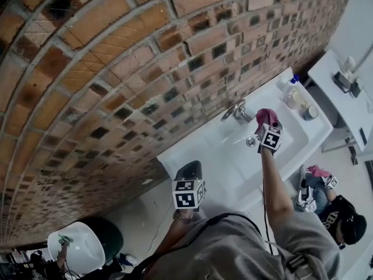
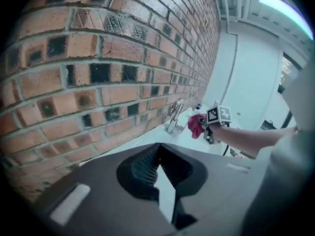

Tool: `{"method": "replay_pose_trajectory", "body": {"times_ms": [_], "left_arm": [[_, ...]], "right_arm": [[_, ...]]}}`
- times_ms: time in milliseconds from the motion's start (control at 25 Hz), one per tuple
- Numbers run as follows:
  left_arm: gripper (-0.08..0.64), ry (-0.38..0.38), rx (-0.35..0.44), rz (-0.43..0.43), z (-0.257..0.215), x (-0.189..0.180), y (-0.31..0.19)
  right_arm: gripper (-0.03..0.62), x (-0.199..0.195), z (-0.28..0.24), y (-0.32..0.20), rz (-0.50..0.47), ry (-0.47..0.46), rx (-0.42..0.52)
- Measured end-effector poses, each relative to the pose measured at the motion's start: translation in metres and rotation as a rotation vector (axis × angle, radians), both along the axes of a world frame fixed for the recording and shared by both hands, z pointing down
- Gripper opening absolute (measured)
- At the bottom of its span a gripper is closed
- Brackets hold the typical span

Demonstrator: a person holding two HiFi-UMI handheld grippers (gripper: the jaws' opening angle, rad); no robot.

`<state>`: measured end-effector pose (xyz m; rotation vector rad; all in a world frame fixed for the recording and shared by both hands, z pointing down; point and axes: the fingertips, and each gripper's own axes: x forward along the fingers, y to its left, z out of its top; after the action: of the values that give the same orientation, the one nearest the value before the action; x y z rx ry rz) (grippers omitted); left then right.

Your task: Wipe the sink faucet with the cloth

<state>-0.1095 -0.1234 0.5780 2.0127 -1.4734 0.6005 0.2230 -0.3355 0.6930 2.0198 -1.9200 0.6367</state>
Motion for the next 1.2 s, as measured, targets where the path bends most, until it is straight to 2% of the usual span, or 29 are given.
{"method": "replay_pose_trajectory", "body": {"times_ms": [40,120,160,240,360,400,440,480,560,600,640,680,760,840,920,1000,1080,1120,1200], "left_arm": [[0.02,-0.001,-0.002,-0.002,0.001,-0.001,0.002],[0.02,-0.003,-0.003,-0.003,0.001,-0.002,0.004],[0.02,-0.004,-0.004,-0.004,0.002,-0.002,0.005],[0.02,-0.004,-0.006,-0.007,0.003,-0.003,0.004],[0.02,-0.004,-0.006,-0.013,0.004,-0.005,0.001],[0.02,-0.004,-0.006,-0.014,0.004,-0.005,0.001],[0.02,-0.003,-0.008,-0.015,0.003,-0.005,0.002],[0.02,-0.002,-0.009,-0.018,0.003,-0.006,0.003],[0.02,0.001,-0.007,-0.032,0.002,-0.01,0.002],[0.02,0.001,-0.005,-0.04,0.002,-0.013,0.0],[0.02,0.0,-0.005,-0.049,0.003,-0.016,-0.003],[0.02,0.0,-0.008,-0.056,0.004,-0.019,-0.005],[0.02,0.003,-0.017,-0.063,0.008,-0.02,-0.005],[0.02,0.008,-0.02,-0.051,0.009,-0.014,-0.004],[0.02,0.01,-0.018,-0.036,0.008,-0.009,-0.004],[0.02,0.009,-0.018,-0.033,0.009,-0.008,-0.005],[0.02,0.009,-0.021,-0.035,0.01,-0.009,-0.005],[0.02,0.009,-0.023,-0.037,0.011,-0.01,-0.005],[0.02,0.008,-0.024,-0.039,0.012,-0.011,-0.005]], "right_arm": [[0.037,-0.002,0.016,-0.004,-0.008,-0.073,-0.038],[0.037,-0.036,0.046,0.0,-0.085,-0.246,-0.155],[0.037,-0.057,0.058,0.004,-0.13,-0.284,-0.201],[0.038,-0.093,0.068,0.012,-0.21,-0.254,-0.233],[0.037,-0.163,0.063,0.031,-0.462,-0.271,-0.265],[0.037,-0.174,0.06,0.036,-0.5,-0.239,-0.268],[0.037,-0.171,0.052,0.037,-0.473,-0.188,-0.237],[0.037,-0.157,0.037,0.033,-0.392,-0.16,-0.175],[0.037,-0.117,-0.002,0.014,-0.205,-0.183,-0.018],[0.037,-0.1,-0.016,0.0,-0.153,-0.181,0.033],[0.037,-0.09,-0.019,-0.014,-0.136,-0.163,0.044],[0.037,-0.087,-0.012,-0.026,-0.15,-0.145,0.013],[0.038,-0.101,0.019,-0.035,-0.233,-0.117,-0.12],[0.038,-0.114,0.044,-0.028,-0.303,-0.021,-0.21],[0.037,-0.115,0.048,-0.025,-0.329,0.117,-0.182],[0.035,-0.118,0.046,-0.023,-0.345,0.172,-0.141],[0.035,-0.123,0.049,-0.019,-0.397,0.148,-0.151],[0.035,-0.128,0.054,-0.014,-0.449,0.116,-0.189],[0.034,-0.147,0.07,0.011,-0.604,0.024,-0.348]]}}
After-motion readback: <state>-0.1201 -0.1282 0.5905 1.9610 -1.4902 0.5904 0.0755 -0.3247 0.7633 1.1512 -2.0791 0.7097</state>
